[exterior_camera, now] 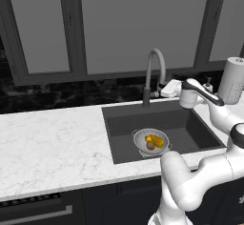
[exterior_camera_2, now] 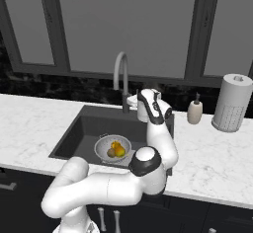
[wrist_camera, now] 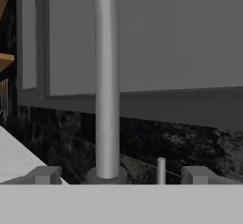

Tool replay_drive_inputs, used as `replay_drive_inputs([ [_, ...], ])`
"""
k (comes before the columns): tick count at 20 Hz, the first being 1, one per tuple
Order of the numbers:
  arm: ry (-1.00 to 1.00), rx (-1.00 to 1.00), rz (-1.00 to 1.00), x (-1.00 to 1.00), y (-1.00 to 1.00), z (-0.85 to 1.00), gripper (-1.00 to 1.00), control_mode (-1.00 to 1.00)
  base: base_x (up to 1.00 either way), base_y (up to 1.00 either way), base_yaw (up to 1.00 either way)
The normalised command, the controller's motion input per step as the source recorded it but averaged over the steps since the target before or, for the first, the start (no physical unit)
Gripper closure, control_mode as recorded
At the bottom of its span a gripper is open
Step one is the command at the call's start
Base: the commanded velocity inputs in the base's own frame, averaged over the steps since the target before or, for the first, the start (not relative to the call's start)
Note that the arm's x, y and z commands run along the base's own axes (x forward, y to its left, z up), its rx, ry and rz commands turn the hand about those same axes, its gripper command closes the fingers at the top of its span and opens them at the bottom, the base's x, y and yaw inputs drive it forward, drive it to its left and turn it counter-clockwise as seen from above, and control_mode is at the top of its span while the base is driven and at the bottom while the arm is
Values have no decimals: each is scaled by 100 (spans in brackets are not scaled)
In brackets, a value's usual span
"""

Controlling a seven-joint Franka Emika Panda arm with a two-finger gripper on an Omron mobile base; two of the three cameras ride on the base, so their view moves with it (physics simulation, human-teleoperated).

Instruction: Put the colander in the sink, put the kiwi, pear, tangerine in the colander, and turn on the sink faucet and pour water over the colander.

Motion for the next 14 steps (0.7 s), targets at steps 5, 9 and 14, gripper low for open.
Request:
replay_drive_inputs([
  [5,-2,5,0,16,-5,-10,-100,-100,0,0,0],
  [9,-4,1,0,28,8,0,-100,-100,0,0,0],
  [14,-3,0,0,30,7,0,-100,-100,0,0,0],
])
